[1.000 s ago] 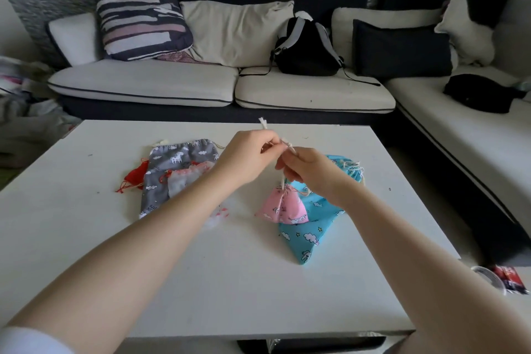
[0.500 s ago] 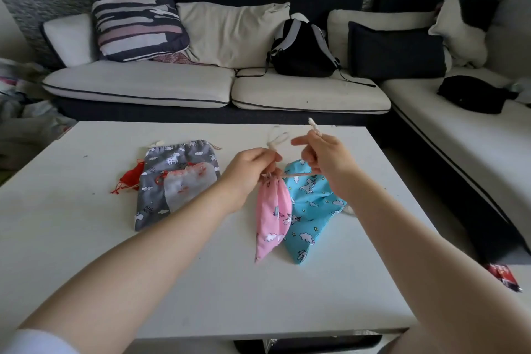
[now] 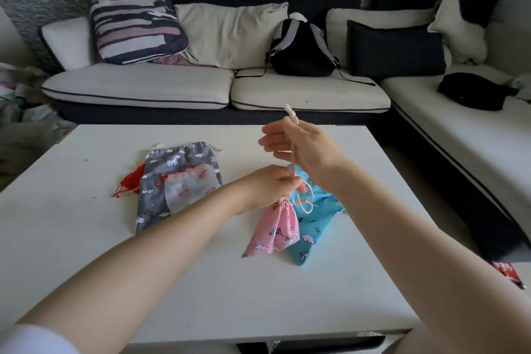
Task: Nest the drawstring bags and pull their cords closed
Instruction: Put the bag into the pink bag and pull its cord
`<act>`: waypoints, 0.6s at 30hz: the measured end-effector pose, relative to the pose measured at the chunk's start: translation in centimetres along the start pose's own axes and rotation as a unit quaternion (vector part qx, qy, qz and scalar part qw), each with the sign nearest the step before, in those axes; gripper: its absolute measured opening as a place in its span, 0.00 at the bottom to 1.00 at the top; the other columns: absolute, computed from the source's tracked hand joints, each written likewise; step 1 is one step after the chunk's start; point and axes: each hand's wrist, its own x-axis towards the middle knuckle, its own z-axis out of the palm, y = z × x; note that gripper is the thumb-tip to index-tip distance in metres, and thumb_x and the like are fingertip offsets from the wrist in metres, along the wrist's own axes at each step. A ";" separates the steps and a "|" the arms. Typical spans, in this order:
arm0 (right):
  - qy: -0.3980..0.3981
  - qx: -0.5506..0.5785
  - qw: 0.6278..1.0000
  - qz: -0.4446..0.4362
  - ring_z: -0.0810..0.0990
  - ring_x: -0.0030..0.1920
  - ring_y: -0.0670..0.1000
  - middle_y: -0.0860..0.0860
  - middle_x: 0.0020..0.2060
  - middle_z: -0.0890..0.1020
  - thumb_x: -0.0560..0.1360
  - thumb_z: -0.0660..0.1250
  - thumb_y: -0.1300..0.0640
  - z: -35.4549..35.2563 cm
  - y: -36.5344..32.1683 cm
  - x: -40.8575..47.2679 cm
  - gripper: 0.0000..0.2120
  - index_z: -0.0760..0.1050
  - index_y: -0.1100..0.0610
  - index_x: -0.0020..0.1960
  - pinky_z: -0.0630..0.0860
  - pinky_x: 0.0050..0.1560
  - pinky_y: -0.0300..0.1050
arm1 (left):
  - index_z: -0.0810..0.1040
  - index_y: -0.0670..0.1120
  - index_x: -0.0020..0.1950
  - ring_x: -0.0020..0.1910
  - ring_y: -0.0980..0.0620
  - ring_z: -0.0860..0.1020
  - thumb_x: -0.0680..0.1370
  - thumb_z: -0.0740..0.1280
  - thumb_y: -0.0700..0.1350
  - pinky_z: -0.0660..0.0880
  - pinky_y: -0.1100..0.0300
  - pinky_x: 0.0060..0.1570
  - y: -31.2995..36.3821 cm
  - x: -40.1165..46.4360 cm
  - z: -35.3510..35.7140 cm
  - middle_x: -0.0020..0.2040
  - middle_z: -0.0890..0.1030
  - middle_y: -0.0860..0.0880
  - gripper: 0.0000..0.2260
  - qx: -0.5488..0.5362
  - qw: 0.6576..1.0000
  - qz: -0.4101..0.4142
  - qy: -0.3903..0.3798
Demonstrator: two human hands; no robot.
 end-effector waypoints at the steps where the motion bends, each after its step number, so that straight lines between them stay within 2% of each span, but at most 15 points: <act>1: -0.015 -0.022 1.000 0.005 0.79 0.48 0.50 0.50 0.45 0.82 0.82 0.51 0.50 0.1 0.2 0.0 0.16 0.76 0.55 0.52 0.73 0.53 0.44 | 0.76 0.45 0.44 0.30 0.54 0.64 0.81 0.55 0.47 0.63 0.61 0.35 -0.1 -0.1 0.0 0.29 0.66 0.51 0.13 -0.011 1.000 0.005 0.005; 3: -0.043 -0.076 0.996 0.017 0.79 0.48 0.51 0.50 0.47 0.80 0.80 0.55 0.48 -0.2 1.1 -0.2 0.14 0.73 0.54 0.57 0.74 0.48 0.46 | 0.75 0.45 0.42 0.27 0.57 0.64 0.82 0.54 0.45 0.64 0.65 0.32 -0.4 -0.1 -0.1 0.30 0.69 0.51 0.14 -0.081 0.996 0.021 0.024; 5: -0.057 -0.157 0.986 0.018 0.80 0.41 0.53 0.52 0.43 0.80 0.77 0.62 0.49 -0.9 2.1 -0.6 0.13 0.74 0.56 0.56 0.76 0.40 0.47 | 0.74 0.43 0.41 0.25 0.58 0.64 0.82 0.54 0.40 0.64 0.67 0.29 -0.8 0.1 -0.3 0.29 0.70 0.51 0.13 -0.149 0.987 0.030 0.054; 7: -0.062 -0.203 0.976 0.040 0.80 0.38 0.50 0.53 0.41 0.81 0.76 0.65 0.53 -1.5 3.0 -1.1 0.10 0.77 0.56 0.53 0.78 0.41 0.43 | 0.73 0.42 0.40 0.24 0.56 0.63 0.81 0.54 0.37 0.62 0.68 0.27 -1.4 0.4 -0.7 0.23 0.67 0.54 0.13 -0.179 0.980 0.022 0.080; 9: -0.064 -0.229 0.970 0.059 0.76 0.31 0.48 0.53 0.36 0.81 0.76 0.66 0.55 -2.0 3.4 -1.7 0.06 0.79 0.57 0.49 0.72 0.31 0.37 | 0.72 0.43 0.37 0.25 0.56 0.62 0.81 0.54 0.38 0.61 0.68 0.25 -1.7 0.4 -0.9 0.22 0.66 0.55 0.14 -0.202 0.976 0.013 0.085; 11: -0.061 -0.277 0.957 0.062 0.70 0.28 0.48 0.49 0.30 0.80 0.75 0.67 0.54 -2.5 3.2 -2.0 0.07 0.80 0.57 0.44 0.64 0.26 0.37 | 0.73 0.43 0.37 0.24 0.57 0.63 0.81 0.55 0.39 0.61 0.67 0.26 -1.9 0.3 -1.0 0.21 0.66 0.55 0.14 -0.195 0.977 0.008 0.084; 13: -0.041 -0.319 0.945 0.059 0.68 0.28 0.48 0.45 0.26 0.76 0.72 0.70 0.51 -2.9 2.8 -1.9 0.09 0.79 0.56 0.39 0.64 0.27 0.37 | 0.73 0.44 0.36 0.23 0.58 0.63 0.81 0.56 0.39 0.62 0.65 0.29 -2.2 0.2 -0.8 0.23 0.67 0.53 0.14 -0.163 0.983 0.005 0.088; 15: -0.017 -0.356 0.933 0.057 0.67 0.30 0.49 0.48 0.27 0.73 0.70 0.70 0.50 -3.1 2.8 -1.8 0.10 0.76 0.55 0.35 0.64 0.31 0.41 | 0.74 0.45 0.38 0.23 0.57 0.63 0.80 0.57 0.39 0.61 0.63 0.30 -2.6 0.2 -0.7 0.26 0.69 0.51 0.13 -0.149 0.985 0.010 0.086; 18: -0.025 -0.373 0.925 0.062 0.65 0.28 0.49 0.50 0.28 0.71 0.75 0.64 0.52 -2.9 3.0 -2.2 0.11 0.77 0.56 0.37 0.62 0.27 0.38 | 0.77 0.45 0.42 0.23 0.57 0.64 0.80 0.59 0.39 0.61 0.63 0.29 -3.0 0.2 -0.8 0.28 0.71 0.50 0.10 -0.147 0.984 0.015 0.098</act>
